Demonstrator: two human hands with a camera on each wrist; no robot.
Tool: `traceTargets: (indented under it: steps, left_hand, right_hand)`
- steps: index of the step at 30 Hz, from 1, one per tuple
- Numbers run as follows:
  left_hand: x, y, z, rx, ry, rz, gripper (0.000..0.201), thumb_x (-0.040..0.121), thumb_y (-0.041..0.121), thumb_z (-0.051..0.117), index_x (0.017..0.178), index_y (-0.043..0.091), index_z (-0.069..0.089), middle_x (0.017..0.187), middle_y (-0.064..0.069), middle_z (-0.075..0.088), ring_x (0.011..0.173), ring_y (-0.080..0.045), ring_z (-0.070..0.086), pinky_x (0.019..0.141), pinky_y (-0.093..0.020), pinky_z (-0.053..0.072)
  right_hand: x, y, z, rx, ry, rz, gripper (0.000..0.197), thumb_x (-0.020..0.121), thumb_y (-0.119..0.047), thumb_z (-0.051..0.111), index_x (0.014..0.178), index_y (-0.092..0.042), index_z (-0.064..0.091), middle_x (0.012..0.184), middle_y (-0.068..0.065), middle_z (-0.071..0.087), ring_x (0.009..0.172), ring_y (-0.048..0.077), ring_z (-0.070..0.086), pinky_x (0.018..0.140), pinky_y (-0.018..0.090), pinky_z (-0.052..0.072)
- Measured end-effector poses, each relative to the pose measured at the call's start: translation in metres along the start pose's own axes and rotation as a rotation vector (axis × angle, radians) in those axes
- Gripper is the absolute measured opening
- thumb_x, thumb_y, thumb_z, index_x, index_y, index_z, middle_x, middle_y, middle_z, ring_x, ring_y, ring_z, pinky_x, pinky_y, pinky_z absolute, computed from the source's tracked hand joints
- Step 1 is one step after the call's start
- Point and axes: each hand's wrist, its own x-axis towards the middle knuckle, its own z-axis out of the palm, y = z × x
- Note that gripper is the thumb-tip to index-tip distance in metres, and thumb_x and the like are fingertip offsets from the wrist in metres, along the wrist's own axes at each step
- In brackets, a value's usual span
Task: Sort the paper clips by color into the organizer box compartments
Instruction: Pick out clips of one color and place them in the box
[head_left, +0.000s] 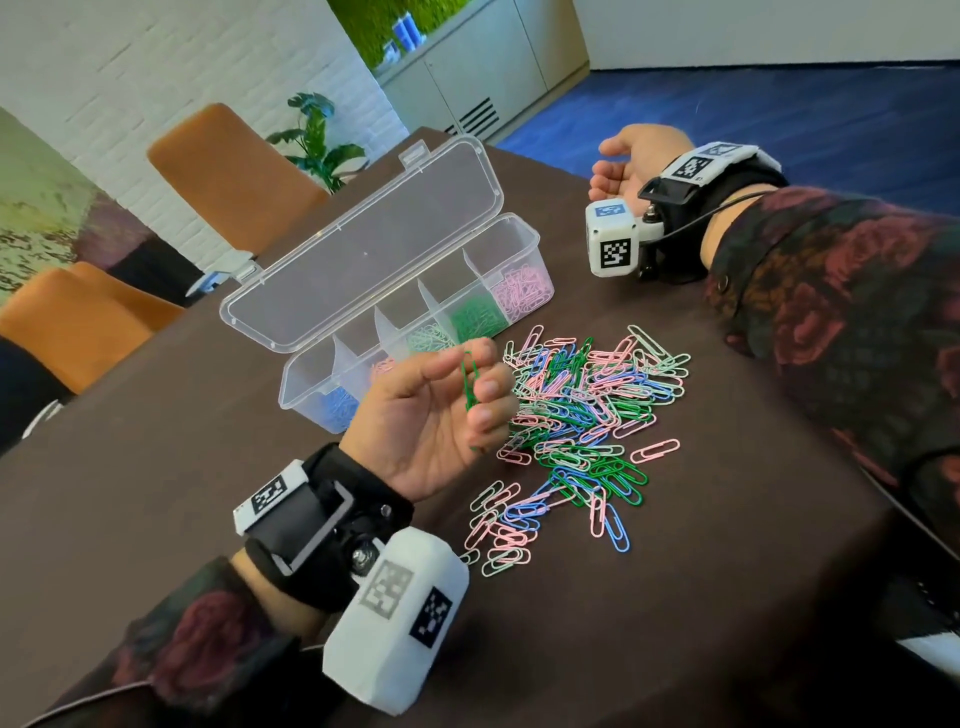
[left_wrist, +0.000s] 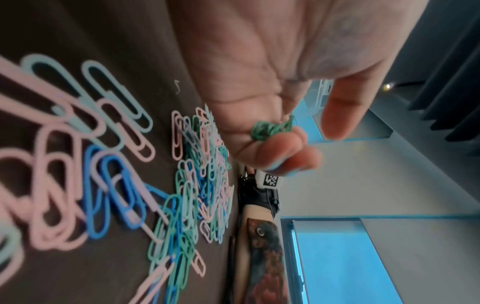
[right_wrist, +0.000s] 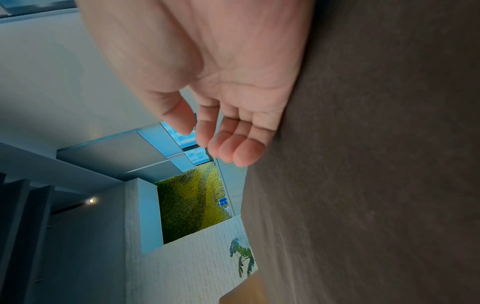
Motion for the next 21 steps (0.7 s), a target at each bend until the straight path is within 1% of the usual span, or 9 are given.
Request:
traceTargets:
  steps: [3, 5, 7, 8, 11, 13, 15, 19, 21]
  left_hand:
    - [0.001, 0.001, 0.002, 0.403, 0.173, 0.019, 0.019, 0.076, 0.013, 0.067, 0.078, 0.014, 0.048, 0.060, 0.001, 0.043, 0.045, -0.008, 0.039, 0.041, -0.016, 0.032]
    - [0.001, 0.006, 0.004, 0.821, 0.230, 0.014, 0.013, 0.077, 0.013, 0.064, 0.073, 0.018, 0.053, 0.055, 0.002, 0.036, 0.043, -0.006, 0.029, 0.040, -0.014, 0.025]
    - [0.001, 0.012, 0.012, 1.307, 0.173, -0.049, 0.009, 0.082, 0.019, 0.066, 0.080, 0.017, 0.057, 0.054, 0.004, 0.037, 0.047, -0.009, 0.028, 0.048, -0.017, 0.028]
    - [0.002, 0.014, 0.014, 1.519, 0.148, -0.079, 0.011, 0.083, 0.021, 0.069, 0.084, 0.018, 0.058, 0.051, 0.010, 0.035, 0.049, -0.008, 0.027, 0.051, -0.019, 0.028]
    - [0.007, 0.015, 0.023, 1.926, 0.102, -0.105, 0.014, 0.083, 0.021, 0.070, 0.087, 0.023, 0.057, 0.046, 0.013, 0.040, 0.048, -0.006, 0.034, 0.051, -0.015, 0.026]
    - [0.011, 0.012, 0.025, 2.045, 0.091, -0.108, 0.016, 0.082, 0.021, 0.070, 0.084, 0.024, 0.055, 0.051, 0.022, 0.047, 0.051, 0.001, 0.042, 0.052, -0.013, 0.028]
    - [0.015, 0.011, 0.023, 2.066, 0.103, -0.118, 0.016, 0.081, 0.020, 0.070, 0.080, 0.022, 0.054, 0.049, 0.021, 0.048, 0.052, 0.003, 0.044, 0.052, -0.012, 0.028]
    - [0.015, 0.014, 0.017, 1.991, 0.087, -0.124, 0.020, 0.082, 0.016, 0.070, 0.071, 0.022, 0.054, 0.046, 0.014, 0.043, 0.048, -0.005, 0.039, 0.051, -0.014, 0.030]
    - [0.013, 0.016, 0.014, 1.839, 0.110, -0.127, 0.022, 0.081, 0.016, 0.071, 0.070, 0.022, 0.053, 0.047, 0.011, 0.038, 0.048, -0.007, 0.033, 0.051, -0.015, 0.028]
  right_hand:
    - [0.000, 0.000, 0.000, -0.007, -0.005, 0.006, 0.010, 0.088, -0.011, 0.050, 0.087, -0.004, 0.056, 0.069, 0.005, 0.056, 0.055, 0.017, 0.055, 0.055, 0.026, 0.051]
    - [0.000, 0.000, 0.000, -0.005, -0.005, 0.001, 0.010, 0.088, -0.011, 0.049, 0.088, -0.004, 0.057, 0.070, 0.006, 0.056, 0.054, 0.017, 0.055, 0.055, 0.025, 0.051]
    - [0.000, 0.000, 0.000, -0.002, -0.003, -0.005, 0.011, 0.088, -0.012, 0.049, 0.090, -0.005, 0.058, 0.070, 0.006, 0.057, 0.054, 0.017, 0.055, 0.055, 0.025, 0.051]
    - [0.000, 0.000, 0.000, -0.002, -0.003, -0.006, 0.011, 0.088, -0.012, 0.049, 0.091, -0.005, 0.058, 0.070, 0.006, 0.057, 0.055, 0.017, 0.055, 0.055, 0.025, 0.051]
    - [-0.001, 0.000, 0.000, -0.004, 0.000, -0.004, 0.010, 0.088, -0.011, 0.050, 0.090, -0.004, 0.057, 0.069, 0.006, 0.057, 0.055, 0.017, 0.055, 0.055, 0.025, 0.051]
    - [-0.001, 0.000, 0.000, -0.004, 0.001, -0.006, 0.010, 0.088, -0.011, 0.050, 0.090, -0.004, 0.058, 0.069, 0.006, 0.057, 0.054, 0.017, 0.055, 0.055, 0.025, 0.051]
    - [-0.001, 0.001, 0.000, -0.003, 0.002, -0.008, 0.010, 0.088, -0.011, 0.050, 0.089, -0.005, 0.058, 0.069, 0.006, 0.057, 0.054, 0.017, 0.055, 0.055, 0.025, 0.051]
    - [-0.002, -0.001, 0.000, -0.007, 0.011, -0.016, 0.011, 0.088, -0.012, 0.050, 0.089, -0.005, 0.059, 0.072, 0.006, 0.057, 0.056, 0.018, 0.055, 0.056, 0.026, 0.052]
    - [-0.002, -0.001, -0.001, -0.011, 0.010, -0.004, 0.011, 0.088, -0.012, 0.051, 0.089, -0.005, 0.059, 0.073, 0.006, 0.057, 0.057, 0.017, 0.056, 0.056, 0.026, 0.052]
